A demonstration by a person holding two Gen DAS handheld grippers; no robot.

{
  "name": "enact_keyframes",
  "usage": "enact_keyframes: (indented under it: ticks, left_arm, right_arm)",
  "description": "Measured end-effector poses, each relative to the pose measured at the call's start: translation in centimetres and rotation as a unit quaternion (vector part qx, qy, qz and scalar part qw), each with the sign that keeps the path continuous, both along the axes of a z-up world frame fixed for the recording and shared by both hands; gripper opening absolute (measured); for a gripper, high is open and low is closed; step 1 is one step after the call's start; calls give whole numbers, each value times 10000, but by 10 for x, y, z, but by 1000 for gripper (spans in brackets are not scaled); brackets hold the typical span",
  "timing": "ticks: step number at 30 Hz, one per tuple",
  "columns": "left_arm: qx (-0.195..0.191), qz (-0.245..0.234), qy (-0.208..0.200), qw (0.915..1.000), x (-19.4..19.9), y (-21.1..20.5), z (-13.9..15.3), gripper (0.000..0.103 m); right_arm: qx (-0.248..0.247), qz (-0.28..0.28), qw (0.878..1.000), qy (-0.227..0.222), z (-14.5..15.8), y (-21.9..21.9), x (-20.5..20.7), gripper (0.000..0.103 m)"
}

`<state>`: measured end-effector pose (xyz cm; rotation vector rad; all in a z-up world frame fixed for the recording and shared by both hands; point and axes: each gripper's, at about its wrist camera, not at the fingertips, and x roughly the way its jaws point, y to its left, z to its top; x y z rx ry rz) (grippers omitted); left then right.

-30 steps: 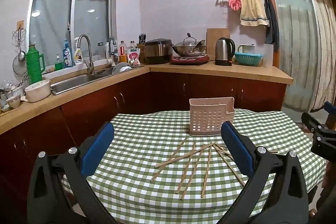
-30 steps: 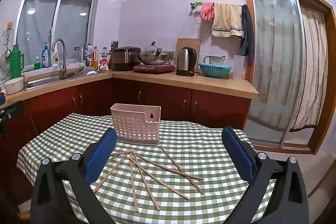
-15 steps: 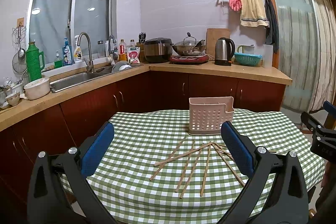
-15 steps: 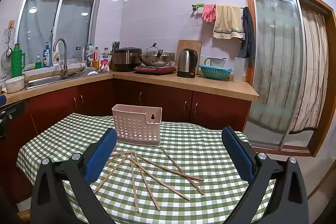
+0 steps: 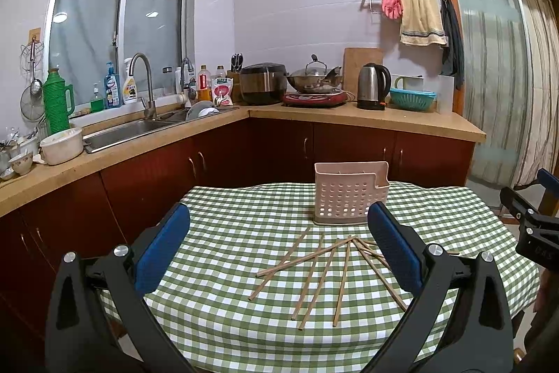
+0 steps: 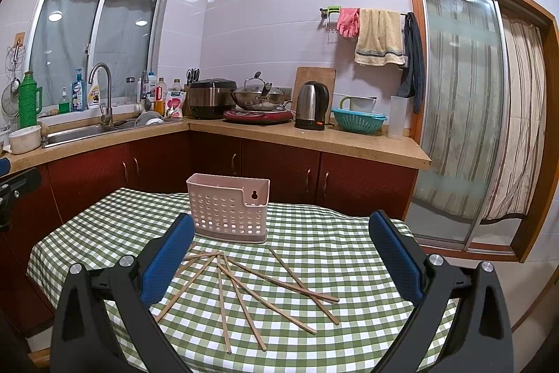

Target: Organize utensils

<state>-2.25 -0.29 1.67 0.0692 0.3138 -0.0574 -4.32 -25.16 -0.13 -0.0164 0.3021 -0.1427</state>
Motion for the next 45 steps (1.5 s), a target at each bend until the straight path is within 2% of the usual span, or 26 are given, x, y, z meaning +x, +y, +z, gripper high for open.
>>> enact_keyframes:
  ticks: [45]
  left_arm:
    - [-4, 7, 57, 10000, 3, 5, -10, 99]
  right_arm:
    - [-87, 5, 10000, 18, -1, 5, -1, 97]
